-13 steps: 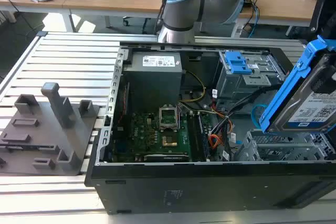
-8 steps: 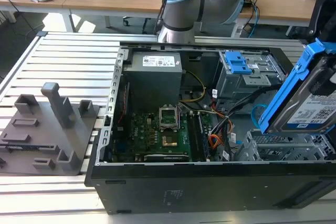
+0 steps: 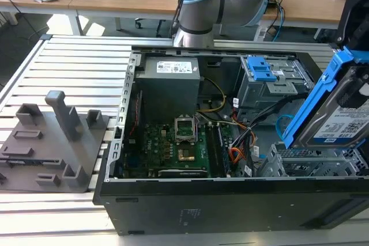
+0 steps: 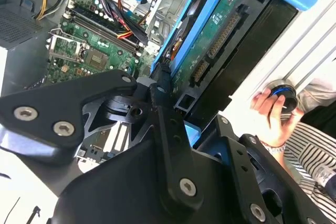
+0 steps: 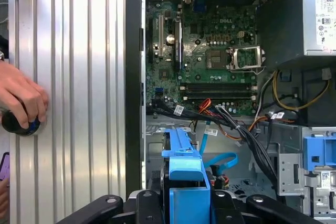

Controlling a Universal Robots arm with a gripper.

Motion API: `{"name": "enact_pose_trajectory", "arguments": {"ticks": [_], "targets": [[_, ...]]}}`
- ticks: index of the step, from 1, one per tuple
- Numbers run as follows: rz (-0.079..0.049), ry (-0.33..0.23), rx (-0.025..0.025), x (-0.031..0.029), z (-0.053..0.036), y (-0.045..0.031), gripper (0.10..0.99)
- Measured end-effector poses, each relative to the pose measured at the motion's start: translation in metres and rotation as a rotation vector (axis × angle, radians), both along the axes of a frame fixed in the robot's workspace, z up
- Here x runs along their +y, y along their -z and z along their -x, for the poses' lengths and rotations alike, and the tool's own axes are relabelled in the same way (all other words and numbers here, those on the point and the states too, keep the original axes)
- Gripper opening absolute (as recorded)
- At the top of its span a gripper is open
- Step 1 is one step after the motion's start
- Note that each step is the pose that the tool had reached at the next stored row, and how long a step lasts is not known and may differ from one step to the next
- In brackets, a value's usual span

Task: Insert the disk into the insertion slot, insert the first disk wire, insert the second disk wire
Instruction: 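Insert the disk into the insertion slot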

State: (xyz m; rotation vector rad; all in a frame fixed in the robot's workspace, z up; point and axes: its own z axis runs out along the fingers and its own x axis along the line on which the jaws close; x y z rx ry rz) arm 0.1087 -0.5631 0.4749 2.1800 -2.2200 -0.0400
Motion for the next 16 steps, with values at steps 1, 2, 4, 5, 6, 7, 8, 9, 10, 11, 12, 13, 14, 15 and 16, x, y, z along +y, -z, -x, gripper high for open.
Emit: {"name": "enact_pose_trajectory", "arguments": {"ticks": [1, 2, 4, 5, 6, 7, 8, 9, 10, 11, 12, 13, 14, 15, 16], "targets": [[0.000, 0.000, 0.0000, 0.0000, 0.0000, 0.0008, 0.365], [0.000, 0.000, 0.0000, 0.0000, 0.0000, 0.0011, 0.365], [0.000, 0.000, 0.0000, 0.0000, 0.0000, 0.0025, 0.365], [0.000, 0.000, 0.0000, 0.0000, 0.0000, 0.0037, 0.365], [0.000, 0.000, 0.0000, 0.0000, 0.0000, 0.0045, 0.365], [0.000, 0.000, 0.0000, 0.0000, 0.0000, 0.0056, 0.365], [0.000, 0.000, 0.0000, 0.0000, 0.0000, 0.0063, 0.365], [0.000, 0.000, 0.0000, 0.0000, 0.0000, 0.0071, 0.365], [0.000, 0.000, 0.0000, 0.0000, 0.0000, 0.0080, 0.365], [0.000, 0.000, 0.0000, 0.0000, 0.0000, 0.0085, 0.365], [0.000, 0.000, 0.0000, 0.0000, 0.0000, 0.0089, 0.365], [0.000, 0.000, 0.0000, 0.0000, 0.0000, 0.0096, 0.365], [0.000, 0.000, 0.0000, 0.0000, 0.0000, 0.0100, 0.365], [0.000, 0.000, 0.0000, 0.0000, 0.0000, 0.0107, 0.365], [0.000, 0.000, 0.0000, 0.0000, 0.0000, 0.0113, 0.365]]}}
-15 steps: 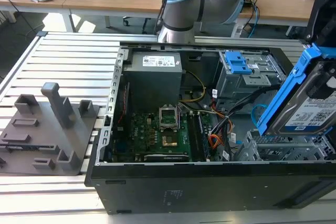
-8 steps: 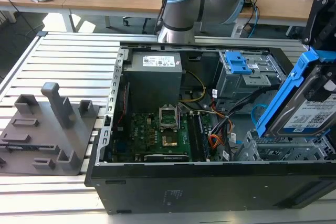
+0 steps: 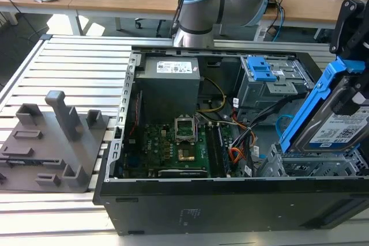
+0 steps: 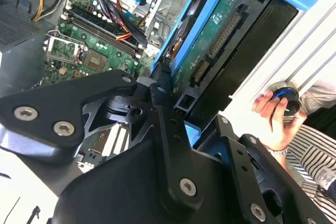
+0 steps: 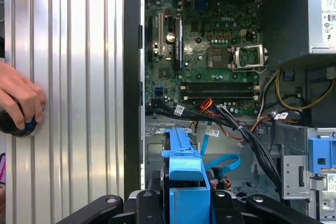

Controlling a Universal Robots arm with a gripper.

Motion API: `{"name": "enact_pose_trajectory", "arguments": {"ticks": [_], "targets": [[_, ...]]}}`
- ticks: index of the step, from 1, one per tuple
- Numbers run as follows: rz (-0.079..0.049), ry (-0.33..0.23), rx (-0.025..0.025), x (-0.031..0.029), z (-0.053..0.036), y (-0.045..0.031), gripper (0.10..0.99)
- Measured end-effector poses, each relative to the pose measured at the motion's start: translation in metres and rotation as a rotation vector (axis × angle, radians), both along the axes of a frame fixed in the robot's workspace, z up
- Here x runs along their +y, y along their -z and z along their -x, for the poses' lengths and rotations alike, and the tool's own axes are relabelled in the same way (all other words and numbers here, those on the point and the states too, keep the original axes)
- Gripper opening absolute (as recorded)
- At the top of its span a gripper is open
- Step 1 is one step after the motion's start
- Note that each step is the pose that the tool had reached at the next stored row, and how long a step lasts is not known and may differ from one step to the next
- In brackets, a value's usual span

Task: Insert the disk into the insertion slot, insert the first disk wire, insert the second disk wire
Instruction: 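Insert the disk into the insertion slot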

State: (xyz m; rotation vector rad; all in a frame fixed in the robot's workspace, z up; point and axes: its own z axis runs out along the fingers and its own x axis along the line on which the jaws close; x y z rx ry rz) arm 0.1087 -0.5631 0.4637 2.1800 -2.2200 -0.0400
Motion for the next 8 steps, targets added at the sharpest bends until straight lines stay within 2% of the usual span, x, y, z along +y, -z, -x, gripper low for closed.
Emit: {"name": "enact_pose_trajectory", "arguments": {"ticks": [8], "targets": [[0.000, 0.000, 0.0000, 0.0000, 0.0000, 0.0045, 0.365]]}}
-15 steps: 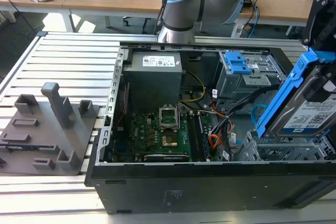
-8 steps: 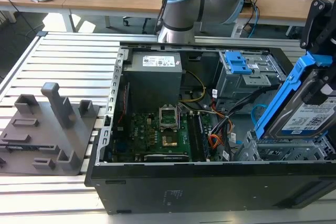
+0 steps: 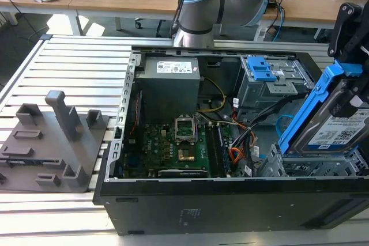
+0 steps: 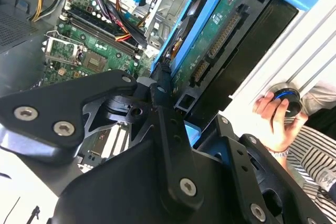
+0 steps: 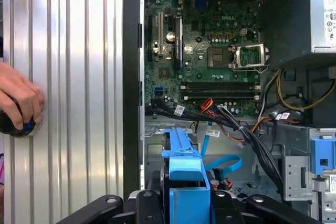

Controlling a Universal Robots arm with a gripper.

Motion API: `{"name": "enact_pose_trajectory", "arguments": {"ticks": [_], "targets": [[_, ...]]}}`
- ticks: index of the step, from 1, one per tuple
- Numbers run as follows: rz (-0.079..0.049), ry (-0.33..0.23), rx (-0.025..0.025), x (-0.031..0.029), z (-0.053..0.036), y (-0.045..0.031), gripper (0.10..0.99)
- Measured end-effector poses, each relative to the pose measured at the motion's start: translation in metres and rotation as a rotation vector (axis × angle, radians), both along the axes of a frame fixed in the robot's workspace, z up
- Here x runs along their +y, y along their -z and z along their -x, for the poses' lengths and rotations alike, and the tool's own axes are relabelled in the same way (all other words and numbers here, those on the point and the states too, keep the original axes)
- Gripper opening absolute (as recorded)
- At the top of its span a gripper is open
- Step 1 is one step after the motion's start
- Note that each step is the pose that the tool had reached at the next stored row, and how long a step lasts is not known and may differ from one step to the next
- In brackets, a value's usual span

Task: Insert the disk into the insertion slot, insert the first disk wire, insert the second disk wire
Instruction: 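Insert the disk into the insertion slot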

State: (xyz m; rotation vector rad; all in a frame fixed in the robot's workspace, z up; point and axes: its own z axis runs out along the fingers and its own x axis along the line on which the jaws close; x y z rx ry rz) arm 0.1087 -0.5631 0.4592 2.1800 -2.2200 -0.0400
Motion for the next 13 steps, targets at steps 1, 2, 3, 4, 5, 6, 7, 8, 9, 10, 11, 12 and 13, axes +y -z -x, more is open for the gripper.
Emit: {"name": "enact_pose_trajectory", "arguments": {"ticks": [1, 2, 3, 4, 5, 6, 7, 8, 9, 10, 11, 12, 13], "targets": [[0.000, 0.000, 0.0000, 0.0000, 0.0000, 0.0005, 0.365], [0.000, 0.000, 0.0000, 0.0000, 0.0000, 0.0011, 0.365], [0.000, 0.000, -0.0001, 0.0000, 0.0000, 0.0014, 0.365], [0.000, 0.000, 0.0000, 0.0000, 0.0000, 0.0018, 0.365], [0.000, 0.000, 0.0000, 0.0000, 0.0000, 0.0024, 0.365], [0.000, 0.000, 0.0000, 0.0000, 0.0000, 0.0030, 0.365], [0.000, 0.000, 0.0000, 0.0000, 0.0000, 0.0039, 0.365], [0.000, 0.000, 0.0000, 0.0000, 0.0000, 0.0045, 0.365], [0.000, 0.000, 0.0000, 0.0000, 0.0000, 0.0051, 0.365], [0.000, 0.000, 0.0000, 0.0000, 0.0000, 0.0058, 0.365], [0.000, 0.000, 0.0000, 0.0000, 0.0000, 0.0068, 0.365], [0.000, 0.000, 0.0000, 0.0000, 0.0000, 0.0076, 0.365], [0.000, 0.000, 0.0000, 0.0000, 0.0000, 0.0090, 0.365]]}}
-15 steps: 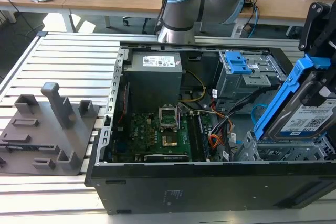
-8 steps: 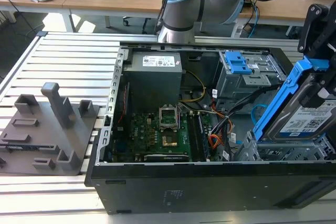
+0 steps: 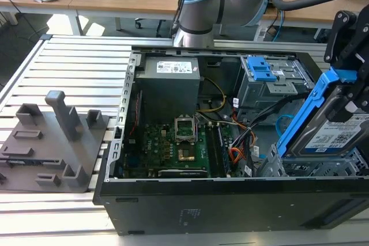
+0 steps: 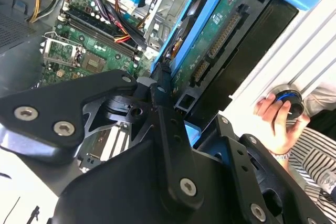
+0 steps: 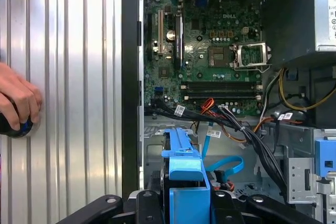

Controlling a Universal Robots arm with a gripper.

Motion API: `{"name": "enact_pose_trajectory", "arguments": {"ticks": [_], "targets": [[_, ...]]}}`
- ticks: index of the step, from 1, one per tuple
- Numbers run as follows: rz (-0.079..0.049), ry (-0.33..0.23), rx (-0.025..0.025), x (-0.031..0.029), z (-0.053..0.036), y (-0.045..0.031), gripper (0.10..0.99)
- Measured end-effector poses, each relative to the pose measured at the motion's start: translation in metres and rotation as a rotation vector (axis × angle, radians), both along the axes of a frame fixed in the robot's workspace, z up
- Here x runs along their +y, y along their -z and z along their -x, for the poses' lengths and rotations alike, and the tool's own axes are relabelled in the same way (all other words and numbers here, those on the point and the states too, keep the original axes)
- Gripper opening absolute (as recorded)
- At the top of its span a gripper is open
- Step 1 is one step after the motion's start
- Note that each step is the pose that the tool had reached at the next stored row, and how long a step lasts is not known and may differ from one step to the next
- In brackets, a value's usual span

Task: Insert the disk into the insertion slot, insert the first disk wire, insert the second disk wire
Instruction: 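Insert the disk into the insertion slot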

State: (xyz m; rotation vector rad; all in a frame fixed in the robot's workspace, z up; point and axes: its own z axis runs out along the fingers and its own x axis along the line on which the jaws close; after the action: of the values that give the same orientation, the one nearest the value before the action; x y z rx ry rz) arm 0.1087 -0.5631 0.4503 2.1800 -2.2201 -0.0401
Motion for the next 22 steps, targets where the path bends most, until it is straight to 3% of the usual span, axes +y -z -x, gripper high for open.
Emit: {"name": "enact_pose_trajectory", "arguments": {"ticks": [3, 7, 9, 22], "targets": [[0.000, 0.000, 0.0000, 0.0003, -0.0012, 0.0024, 0.365], [0.000, 0.000, 0.0000, 0.0116, -0.0102, 0.0051, 0.365], [0.000, 0.000, 0.0000, 0.0137, -0.0119, 0.0061, 0.365], [0.000, 0.000, 0.0004, 0.0156, -0.0129, 0.0291, 0.365]]}}
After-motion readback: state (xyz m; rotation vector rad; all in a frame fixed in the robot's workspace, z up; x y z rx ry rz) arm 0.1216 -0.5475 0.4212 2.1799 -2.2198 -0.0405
